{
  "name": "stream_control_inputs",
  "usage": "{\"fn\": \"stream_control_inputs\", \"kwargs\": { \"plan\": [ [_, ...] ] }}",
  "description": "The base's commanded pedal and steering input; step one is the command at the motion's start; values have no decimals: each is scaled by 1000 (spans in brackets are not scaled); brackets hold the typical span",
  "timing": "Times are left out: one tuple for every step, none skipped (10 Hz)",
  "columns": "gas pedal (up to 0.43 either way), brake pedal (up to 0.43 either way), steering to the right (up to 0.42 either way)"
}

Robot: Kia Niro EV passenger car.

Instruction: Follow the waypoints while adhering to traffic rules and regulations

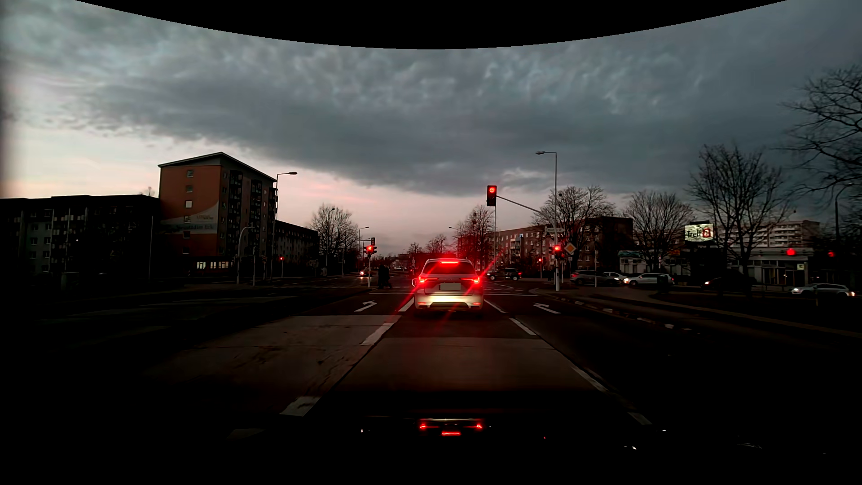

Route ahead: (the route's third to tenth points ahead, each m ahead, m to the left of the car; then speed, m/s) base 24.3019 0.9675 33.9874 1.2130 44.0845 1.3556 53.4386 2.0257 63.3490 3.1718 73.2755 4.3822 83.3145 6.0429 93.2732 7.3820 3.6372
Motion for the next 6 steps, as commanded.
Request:
{"fn": "stream_control_inputs", "kwargs": {
  "plan": [
    [0, 195, -7],
    [0, 195, -8],
    [0, 195, -8],
    [0, 195, -8],
    [0, 189, -8],
    [0, 189, -8]
  ]
}}
